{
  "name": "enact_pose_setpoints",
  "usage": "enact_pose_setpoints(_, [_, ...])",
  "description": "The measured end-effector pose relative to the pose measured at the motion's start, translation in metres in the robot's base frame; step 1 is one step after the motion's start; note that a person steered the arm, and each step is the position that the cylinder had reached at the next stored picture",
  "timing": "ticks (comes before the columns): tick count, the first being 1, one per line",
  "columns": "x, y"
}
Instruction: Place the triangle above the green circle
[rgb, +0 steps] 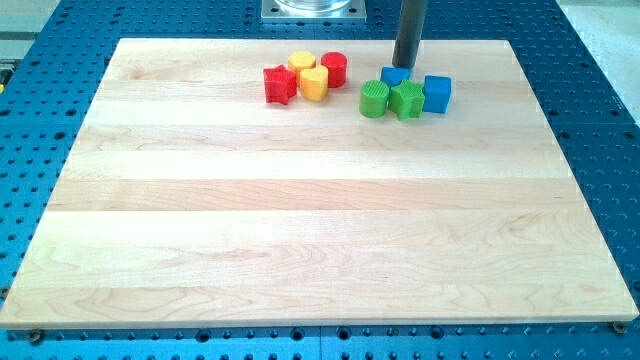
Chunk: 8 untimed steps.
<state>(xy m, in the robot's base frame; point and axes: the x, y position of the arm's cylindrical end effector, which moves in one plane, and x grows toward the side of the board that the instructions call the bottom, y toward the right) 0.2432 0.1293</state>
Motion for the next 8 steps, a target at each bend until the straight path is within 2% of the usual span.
enact_pose_setpoints(1, [-0.013,0.016])
enact_pose_setpoints(2, [0.012,0.049])
enact_pose_setpoints(3, [0.039,0.045])
enact_pose_setpoints(6, [0.032,-0.022])
enact_pose_setpoints(7, [0.055,0.008])
enact_pose_setpoints(8, [0.053,0.034])
